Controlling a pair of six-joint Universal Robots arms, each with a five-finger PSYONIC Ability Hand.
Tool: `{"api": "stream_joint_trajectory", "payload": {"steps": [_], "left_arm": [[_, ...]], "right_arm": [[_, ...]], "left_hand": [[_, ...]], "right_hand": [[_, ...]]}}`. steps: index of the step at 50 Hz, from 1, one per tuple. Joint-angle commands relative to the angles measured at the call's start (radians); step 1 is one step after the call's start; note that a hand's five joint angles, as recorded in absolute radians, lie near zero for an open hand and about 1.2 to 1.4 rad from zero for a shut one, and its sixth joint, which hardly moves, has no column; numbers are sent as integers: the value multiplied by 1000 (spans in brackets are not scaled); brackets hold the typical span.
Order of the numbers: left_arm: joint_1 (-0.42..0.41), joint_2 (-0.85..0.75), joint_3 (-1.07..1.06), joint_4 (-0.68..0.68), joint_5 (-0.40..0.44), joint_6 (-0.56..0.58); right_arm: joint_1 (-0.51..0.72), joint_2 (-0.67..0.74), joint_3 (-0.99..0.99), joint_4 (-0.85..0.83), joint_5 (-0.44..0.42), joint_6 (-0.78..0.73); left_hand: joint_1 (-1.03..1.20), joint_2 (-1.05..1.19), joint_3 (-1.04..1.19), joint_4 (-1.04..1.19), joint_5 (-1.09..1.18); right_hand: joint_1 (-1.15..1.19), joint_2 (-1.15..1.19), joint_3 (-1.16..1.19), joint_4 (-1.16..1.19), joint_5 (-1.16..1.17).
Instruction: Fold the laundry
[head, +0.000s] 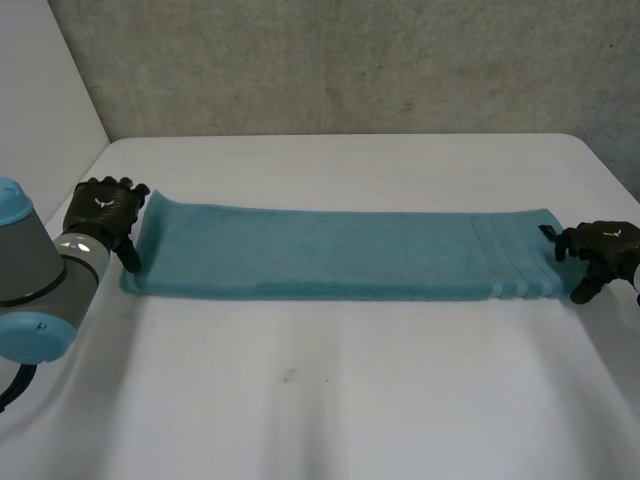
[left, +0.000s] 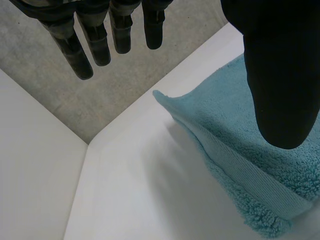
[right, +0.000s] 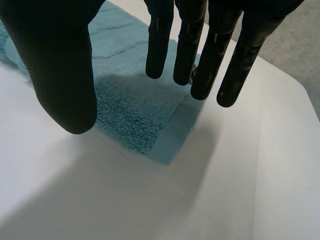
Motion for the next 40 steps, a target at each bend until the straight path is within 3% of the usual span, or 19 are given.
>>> {"api": "stream_joint_trajectory", "payload": {"steps": [1, 7, 9, 19, 36, 38, 40], "left_arm": [[-2, 4, -6, -1, 0, -1], [-3, 4, -8, -1, 0, -1], [-3, 5, -10, -1, 0, -1], [-3, 24, -23, -1, 0, -1], [-5, 27, -29, -1, 2, -1], [-5, 27, -29, -1, 2, -1], [-5, 27, -29, -1, 2, -1]], "right_arm": [[-4, 11, -13, -9, 3, -2], [-9, 44, -45, -22, 15, -5], [-12, 54, -55, -22, 18, -5], [-16, 64, -59, -15, 14, -4], [-12, 63, -42, -25, 11, -4], [-13, 63, -43, -26, 12, -4], [-13, 63, -46, -32, 12, -4]], "left_hand": [[1, -3, -14, -6, -15], [1, -3, -14, -6, -15], [1, -3, -14, -6, -15], [1, -3, -14, -6, -15], [4, 0, -11, -3, -12], [4, 0, -11, -3, -12], [4, 0, -11, -3, -12]], "right_hand": [[501, 412, 412, 414, 437], [830, 740, 740, 742, 766], [836, 747, 747, 749, 773], [314, 225, 225, 227, 250], [270, 181, 181, 183, 206], [290, 201, 201, 203, 226], [457, 367, 367, 369, 393]]}}
